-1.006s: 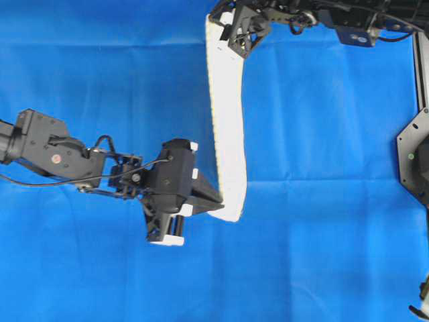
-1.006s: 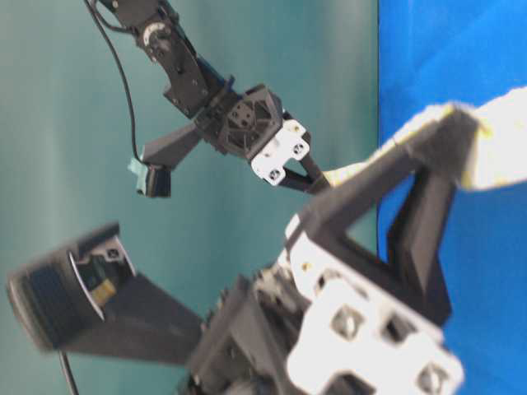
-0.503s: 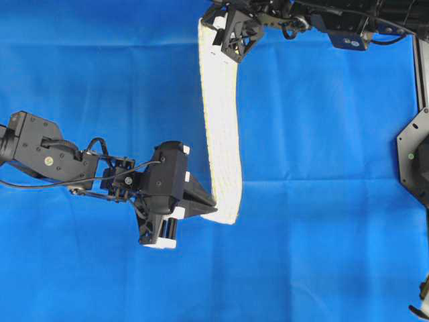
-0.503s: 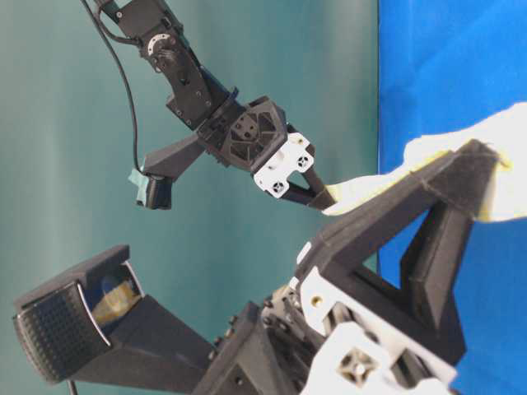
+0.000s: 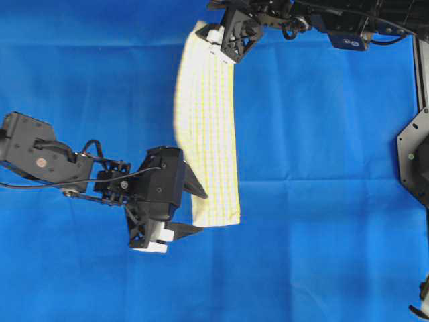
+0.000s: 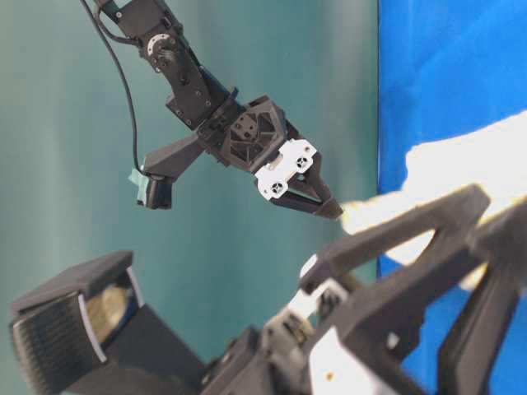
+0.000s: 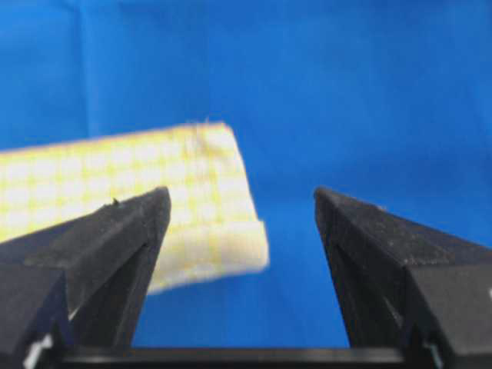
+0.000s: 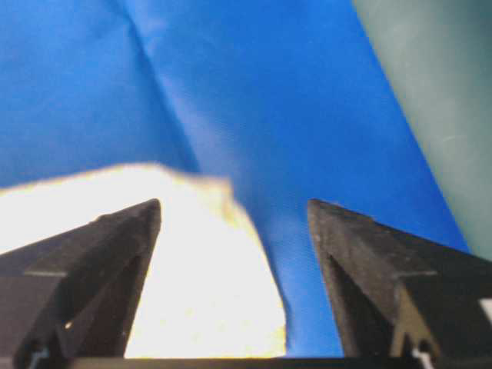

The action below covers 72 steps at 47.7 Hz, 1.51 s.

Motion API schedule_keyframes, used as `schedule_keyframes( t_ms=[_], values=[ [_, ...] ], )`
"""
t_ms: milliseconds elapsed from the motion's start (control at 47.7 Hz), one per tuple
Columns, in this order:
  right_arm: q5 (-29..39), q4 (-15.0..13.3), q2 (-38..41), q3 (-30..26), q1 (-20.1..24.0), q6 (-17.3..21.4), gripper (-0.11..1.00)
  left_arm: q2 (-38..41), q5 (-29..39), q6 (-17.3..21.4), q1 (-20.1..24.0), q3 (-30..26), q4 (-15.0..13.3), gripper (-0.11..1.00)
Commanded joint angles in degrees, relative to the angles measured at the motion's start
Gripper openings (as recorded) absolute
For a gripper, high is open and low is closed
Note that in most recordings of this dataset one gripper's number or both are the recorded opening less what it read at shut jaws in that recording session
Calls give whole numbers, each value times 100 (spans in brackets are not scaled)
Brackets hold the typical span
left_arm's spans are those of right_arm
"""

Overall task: Fold the yellow towel.
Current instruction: 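Lay the strip vertically on the table and open both grippers, then move both grippers to the strip's top end and grasp its corners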

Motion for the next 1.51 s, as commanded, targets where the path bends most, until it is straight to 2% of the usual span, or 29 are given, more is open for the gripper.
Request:
schedule_keyframes(
  t_ms=[0,126,314,461,671,901,1257,1383,1488],
  values=[
    [-18,-9,-308,-26,9,9,75,-378,483,-18,-18,-18,0,68],
    [-18,-18,-624,176,9,9,71,-729,940,-88,-9,114,0,64],
    [-79,0,-1266,747,18,35,72,-1301,1011,-105,149,448,0,64],
    [-360,18,-1784,1336,70,62,72,-1828,694,-105,492,817,0,64],
    [-1072,70,-2522,2188,404,62,72,-2408,-18,-105,1125,1336,9,64],
    [-1450,123,-3146,2777,940,62,72,-2681,-246,-35,1354,1591,18,64],
    [-1477,185,-3050,2716,1002,62,72,-2584,-369,-35,1608,1670,18,64],
    [-1477,185,-2830,2602,844,62,72,-2470,-510,-26,1872,1670,35,64],
    [-1441,202,-2531,2426,598,62,72,-2206,-844,-9,2259,1705,44,64]
  ],
)
